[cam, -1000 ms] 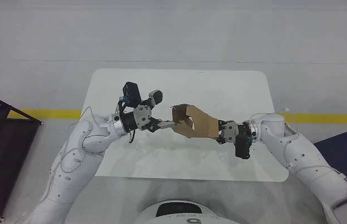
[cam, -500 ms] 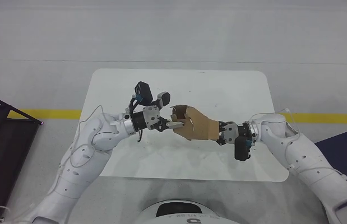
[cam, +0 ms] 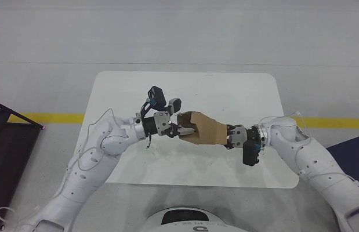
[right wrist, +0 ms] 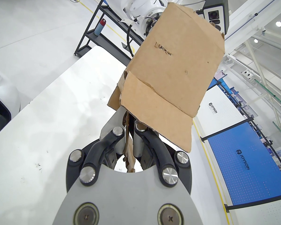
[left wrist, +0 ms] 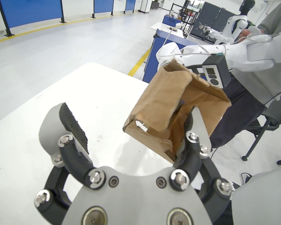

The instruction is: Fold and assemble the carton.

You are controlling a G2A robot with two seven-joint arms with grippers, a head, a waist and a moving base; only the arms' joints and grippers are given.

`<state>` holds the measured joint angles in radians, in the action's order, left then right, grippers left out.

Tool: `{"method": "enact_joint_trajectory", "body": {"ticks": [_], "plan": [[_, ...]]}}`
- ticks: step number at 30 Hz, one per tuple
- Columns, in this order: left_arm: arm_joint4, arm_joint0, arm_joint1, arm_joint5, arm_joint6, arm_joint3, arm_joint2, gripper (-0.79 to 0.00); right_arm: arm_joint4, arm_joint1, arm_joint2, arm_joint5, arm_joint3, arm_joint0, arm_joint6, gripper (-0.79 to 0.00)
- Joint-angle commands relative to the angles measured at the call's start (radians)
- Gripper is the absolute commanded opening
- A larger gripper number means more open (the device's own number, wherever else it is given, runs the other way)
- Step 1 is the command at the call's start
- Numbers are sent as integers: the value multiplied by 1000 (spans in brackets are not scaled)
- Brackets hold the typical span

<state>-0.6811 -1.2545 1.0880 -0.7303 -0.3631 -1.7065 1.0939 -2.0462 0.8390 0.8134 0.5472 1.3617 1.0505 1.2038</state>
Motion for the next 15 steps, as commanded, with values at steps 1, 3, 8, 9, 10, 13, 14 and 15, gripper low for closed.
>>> {"method": "enact_joint_trajectory", "body": {"ticks": [1, 3, 8, 9, 10, 13, 14, 15], "plan": [[-2, 3, 0, 3, -4, 1, -4, 0, 6, 0, 2, -5, -4, 1, -1, -785], [1, 4, 1, 5, -4, 2, -6, 0, 14, 0, 4, -6, -9, 3, 1, -785], [5, -3, -4, 4, 12, -7, 20, 0, 38, 2, 3, -9, -26, 8, 20, -785], [6, -8, -5, 2, 17, -11, 30, 0, 45, 3, 2, -11, -31, 9, 31, -785], [8, -13, -7, 1, 22, -15, 40, 0, 50, 4, 2, -14, -36, 9, 43, -785], [20, -35, -13, -13, 48, -36, 76, 0, 69, 6, -1, -24, -54, 8, 89, -785], [29, -43, -15, -20, 59, -42, 90, 0, 70, 7, -3, -33, -59, 6, 102, -785], [44, -52, -17, -24, 77, -46, 107, 0, 77, 9, -8, -47, -62, 7, 116, -785]]}}
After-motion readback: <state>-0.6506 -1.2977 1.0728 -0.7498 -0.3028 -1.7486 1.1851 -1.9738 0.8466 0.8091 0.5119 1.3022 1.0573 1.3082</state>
